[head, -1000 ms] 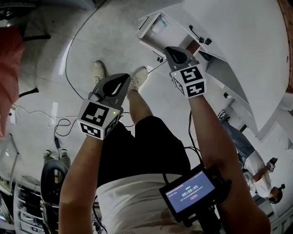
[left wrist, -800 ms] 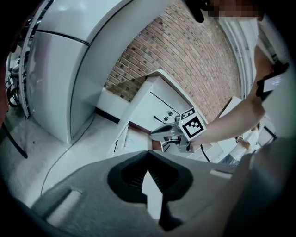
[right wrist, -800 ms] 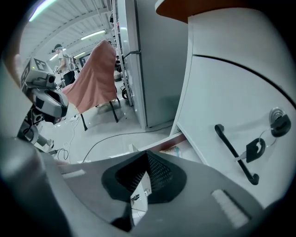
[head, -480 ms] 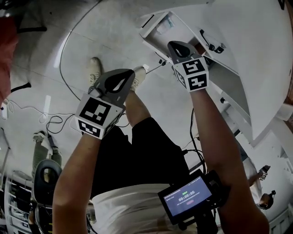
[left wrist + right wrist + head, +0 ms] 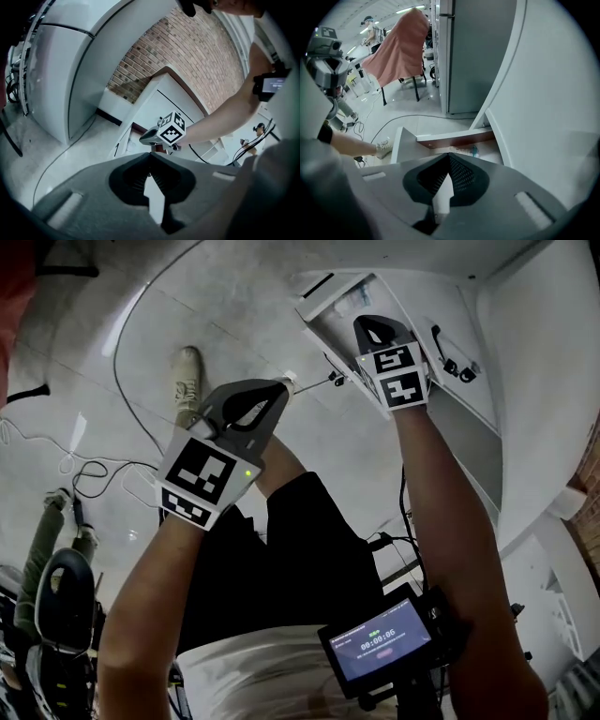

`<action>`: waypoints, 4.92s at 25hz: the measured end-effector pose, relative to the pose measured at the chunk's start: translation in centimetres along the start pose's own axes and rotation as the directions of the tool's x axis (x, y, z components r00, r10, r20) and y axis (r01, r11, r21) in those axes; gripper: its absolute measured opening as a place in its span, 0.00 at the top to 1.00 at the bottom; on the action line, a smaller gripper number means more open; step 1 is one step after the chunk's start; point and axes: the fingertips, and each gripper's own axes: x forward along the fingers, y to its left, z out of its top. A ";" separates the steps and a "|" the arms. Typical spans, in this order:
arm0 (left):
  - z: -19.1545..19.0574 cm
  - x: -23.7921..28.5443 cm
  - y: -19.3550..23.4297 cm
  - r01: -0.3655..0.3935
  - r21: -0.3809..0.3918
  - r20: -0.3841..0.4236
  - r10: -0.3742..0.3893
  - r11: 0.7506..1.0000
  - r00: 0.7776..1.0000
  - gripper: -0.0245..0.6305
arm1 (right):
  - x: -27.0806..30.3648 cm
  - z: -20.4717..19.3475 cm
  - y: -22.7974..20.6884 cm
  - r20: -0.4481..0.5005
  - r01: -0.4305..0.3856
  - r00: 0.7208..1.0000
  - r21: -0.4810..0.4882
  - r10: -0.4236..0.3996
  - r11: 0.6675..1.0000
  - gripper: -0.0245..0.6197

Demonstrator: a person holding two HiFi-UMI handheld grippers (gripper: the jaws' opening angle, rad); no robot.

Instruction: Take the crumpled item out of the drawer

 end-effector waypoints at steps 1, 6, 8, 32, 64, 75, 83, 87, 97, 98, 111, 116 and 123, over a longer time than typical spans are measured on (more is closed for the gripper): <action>-0.1 0.1 0.1 -0.008 -0.011 0.006 0.008 1.000 1.000 0.96 | 0.4 -0.2 -0.2 -0.012 0.001 1.000 -0.014 -0.001 1.000 0.95; -0.2 1.0 0.3 -0.034 -0.068 0.040 0.037 0.997 0.999 0.96 | 2.6 -1.1 -1.1 -0.050 0.001 0.999 -0.039 -0.003 0.999 0.92; -0.3 1.5 0.2 -0.035 -0.080 0.046 0.039 0.996 0.998 0.96 | 3.4 -1.4 -1.2 -0.056 -0.004 0.998 -0.044 0.002 0.999 0.90; -3.5 -0.4 3.4 -0.135 -0.127 0.038 0.141 0.983 0.989 0.96 | 10.5 -3.6 -1.9 -0.195 -0.039 0.981 -0.106 0.017 0.994 0.65; 1.1 -3.0 -0.6 0.023 0.058 -0.071 -0.019 0.998 0.997 0.96 | -1.6 -3.4 1.2 -0.104 -0.028 0.994 0.076 0.036 0.997 0.78; 1.5 -4.9 -2.7 0.108 0.140 -0.159 -0.085 0.984 0.984 0.96 | -7.6 -3.0 3.5 -0.004 0.015 1.000 0.201 -0.015 0.979 0.78; 2.2 -6.0 -4.2 0.184 0.228 -0.225 -0.132 0.956 0.965 0.96 | -12.7 -2.3 5.2 0.089 0.042 0.993 0.318 -0.074 0.947 0.79; 3.3 -6.4 -5.0 0.198 0.252 -0.231 -0.140 0.947 0.963 0.96 | -15.7 -1.3 5.9 0.136 0.043 0.986 0.335 -0.093 0.941 0.79; 8.2 -7.1 -9.7 0.255 0.320 -0.202 -0.197 0.913 0.959 0.96 | -23.4 0.0 7.5 0.218 0.060 0.963 0.392 -0.156 0.918 0.79; 8.6 -7.3 -10.2 0.260 0.330 -0.200 -0.202 0.907 0.959 0.96 | -24.1 0.2 7.6 0.227 0.065 0.960 0.396 -0.166 0.916 0.79; 12.4 -11.6 -15.0 0.251 0.377 -0.159 -0.205 0.891 0.966 0.96 | -33.8 1.4 9.0 0.339 0.072 0.912 0.424 -0.231 0.903 0.78; 13.8 -13.2 -16.1 0.229 0.395 -0.125 -0.195 0.890 0.973 0.96 | -37.0 1.7 8.2 0.360 0.112 0.891 0.413 -0.275 0.904 0.79; 15.1 -14.3 -18.3 0.207 0.425 -0.089 -0.187 0.881 0.978 0.96 | -42.0 2.2 7.9 0.371 0.150 0.879 0.379 -0.298 0.913 0.78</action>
